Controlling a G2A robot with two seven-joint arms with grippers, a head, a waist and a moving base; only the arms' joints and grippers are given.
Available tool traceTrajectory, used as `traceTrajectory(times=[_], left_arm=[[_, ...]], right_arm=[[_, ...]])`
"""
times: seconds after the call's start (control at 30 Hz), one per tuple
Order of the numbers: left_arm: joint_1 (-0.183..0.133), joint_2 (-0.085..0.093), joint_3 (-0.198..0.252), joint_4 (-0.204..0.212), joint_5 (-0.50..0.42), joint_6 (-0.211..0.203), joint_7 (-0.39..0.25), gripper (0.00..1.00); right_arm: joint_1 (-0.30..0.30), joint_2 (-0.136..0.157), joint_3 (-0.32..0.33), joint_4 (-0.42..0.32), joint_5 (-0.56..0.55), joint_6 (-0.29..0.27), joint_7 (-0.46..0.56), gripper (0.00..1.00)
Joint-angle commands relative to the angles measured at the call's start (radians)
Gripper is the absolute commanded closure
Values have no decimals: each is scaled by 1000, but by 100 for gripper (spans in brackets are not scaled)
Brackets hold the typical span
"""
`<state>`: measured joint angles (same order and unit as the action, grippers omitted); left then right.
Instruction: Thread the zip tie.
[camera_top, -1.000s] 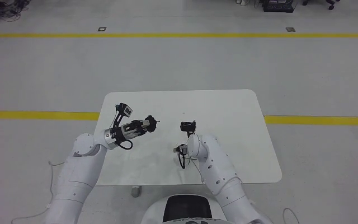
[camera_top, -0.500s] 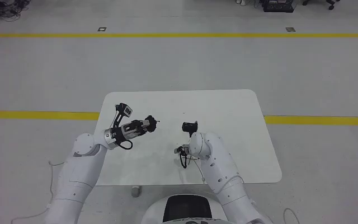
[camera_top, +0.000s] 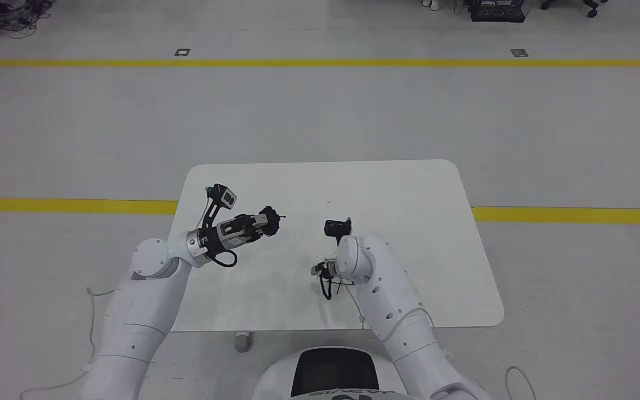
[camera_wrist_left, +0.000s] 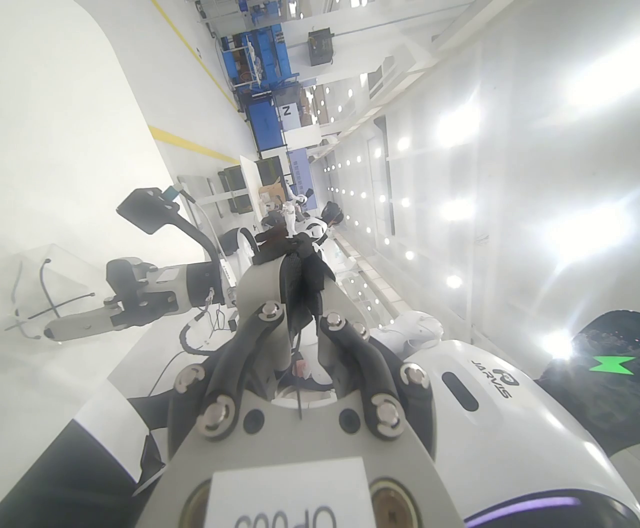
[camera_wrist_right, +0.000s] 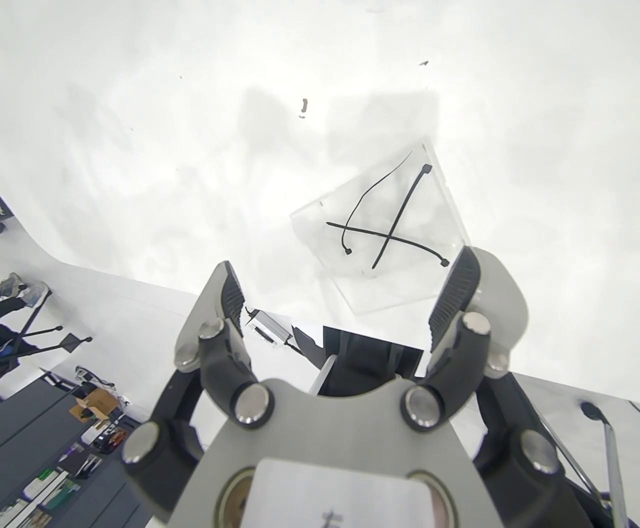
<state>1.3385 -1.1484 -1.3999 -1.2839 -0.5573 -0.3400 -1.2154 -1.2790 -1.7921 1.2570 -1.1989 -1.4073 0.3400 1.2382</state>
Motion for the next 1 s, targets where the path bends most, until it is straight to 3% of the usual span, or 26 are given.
traceTrajectory(times=[0.0, 0.37, 0.67, 0.8, 0.97], left_arm=[[0, 0, 0, 0, 0, 0, 0, 100], [0, 0, 0, 0, 0, 0, 0, 100], [0, 0, 0, 0, 0, 0, 0, 100], [0, 0, 0, 0, 0, 0, 0, 100], [0, 0, 0, 0, 0, 0, 0, 100]], right_arm=[[11, -4, 12, 21, -4, 0, -2, 53], [44, -18, 26, 98, -18, 0, -10, 60], [44, -19, 35, 103, -49, 0, -8, 64], [41, -19, 38, 100, -69, 0, 2, 74], [56, -24, 40, 131, -86, 0, 14, 73]])
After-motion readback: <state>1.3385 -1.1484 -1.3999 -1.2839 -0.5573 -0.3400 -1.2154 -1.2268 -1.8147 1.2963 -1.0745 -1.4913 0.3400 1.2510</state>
